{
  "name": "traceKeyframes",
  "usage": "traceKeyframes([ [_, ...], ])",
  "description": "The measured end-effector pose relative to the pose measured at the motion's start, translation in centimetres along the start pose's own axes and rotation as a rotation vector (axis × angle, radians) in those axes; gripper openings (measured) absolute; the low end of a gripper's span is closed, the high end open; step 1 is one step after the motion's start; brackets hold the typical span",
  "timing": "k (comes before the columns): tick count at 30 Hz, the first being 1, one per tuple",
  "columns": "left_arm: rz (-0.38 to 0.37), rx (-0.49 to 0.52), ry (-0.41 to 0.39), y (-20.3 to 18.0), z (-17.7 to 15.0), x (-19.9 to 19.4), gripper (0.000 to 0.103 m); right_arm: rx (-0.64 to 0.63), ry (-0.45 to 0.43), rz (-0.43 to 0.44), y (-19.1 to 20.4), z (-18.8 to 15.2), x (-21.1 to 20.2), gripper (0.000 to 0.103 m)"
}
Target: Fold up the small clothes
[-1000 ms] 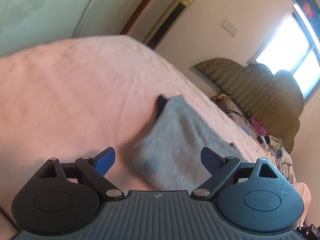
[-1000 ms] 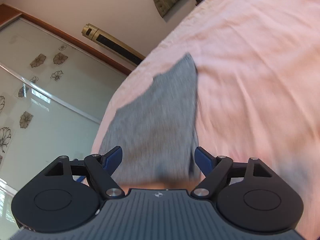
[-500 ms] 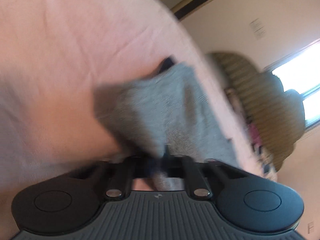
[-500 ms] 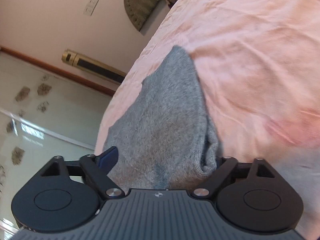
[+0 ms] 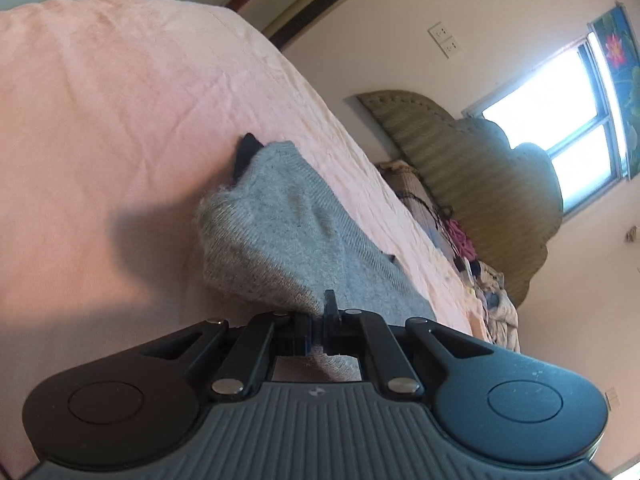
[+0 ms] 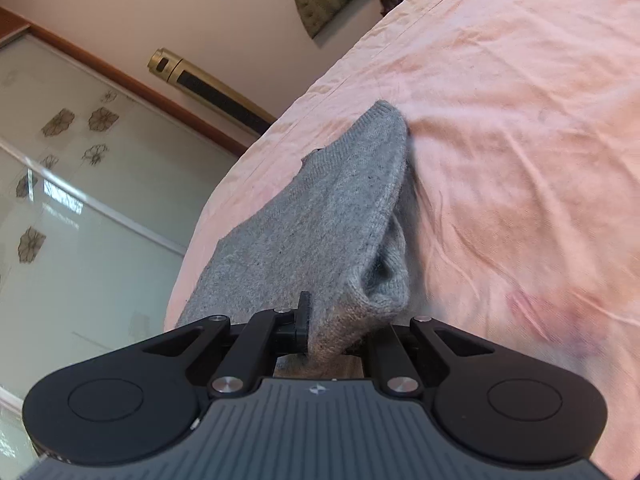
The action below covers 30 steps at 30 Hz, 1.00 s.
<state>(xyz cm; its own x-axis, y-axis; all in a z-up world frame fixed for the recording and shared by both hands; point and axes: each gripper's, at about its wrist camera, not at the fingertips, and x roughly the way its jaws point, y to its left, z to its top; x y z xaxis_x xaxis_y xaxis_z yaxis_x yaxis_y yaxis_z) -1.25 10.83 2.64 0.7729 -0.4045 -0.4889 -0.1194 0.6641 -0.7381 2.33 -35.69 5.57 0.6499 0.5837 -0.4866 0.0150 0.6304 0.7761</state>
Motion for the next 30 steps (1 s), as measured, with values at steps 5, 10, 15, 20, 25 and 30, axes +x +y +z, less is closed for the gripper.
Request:
traceKeyframes([
  [5,0.060,0.088,0.109,2.3,-3.8,-2.6,0.004,0.048,0.078,0.016,-2.3,-3.3,-3.1,0.013],
  [10,0.061,0.244,0.129,3.1,-2.7,-5.7,0.014,0.115,0.125,0.004,-4.9,-5.0,-5.9,0.039],
  [15,0.139,0.405,-0.110,-1.2,3.4,-5.7,0.071,0.020,-0.055,0.012,-4.1,0.8,-7.7,0.076],
  [20,0.306,0.595,-0.046,-4.3,8.1,5.6,0.085,-0.160,-0.059,-0.122,-2.2,8.5,-0.5,0.075],
  [25,0.325,0.554,0.116,-4.0,10.7,14.4,0.065,-0.219,0.046,-0.203,-1.5,12.1,7.2,0.075],
  [30,0.332,0.659,0.151,-5.7,9.4,17.6,0.056,-0.292,0.117,-0.181,-0.7,11.7,10.8,0.054],
])
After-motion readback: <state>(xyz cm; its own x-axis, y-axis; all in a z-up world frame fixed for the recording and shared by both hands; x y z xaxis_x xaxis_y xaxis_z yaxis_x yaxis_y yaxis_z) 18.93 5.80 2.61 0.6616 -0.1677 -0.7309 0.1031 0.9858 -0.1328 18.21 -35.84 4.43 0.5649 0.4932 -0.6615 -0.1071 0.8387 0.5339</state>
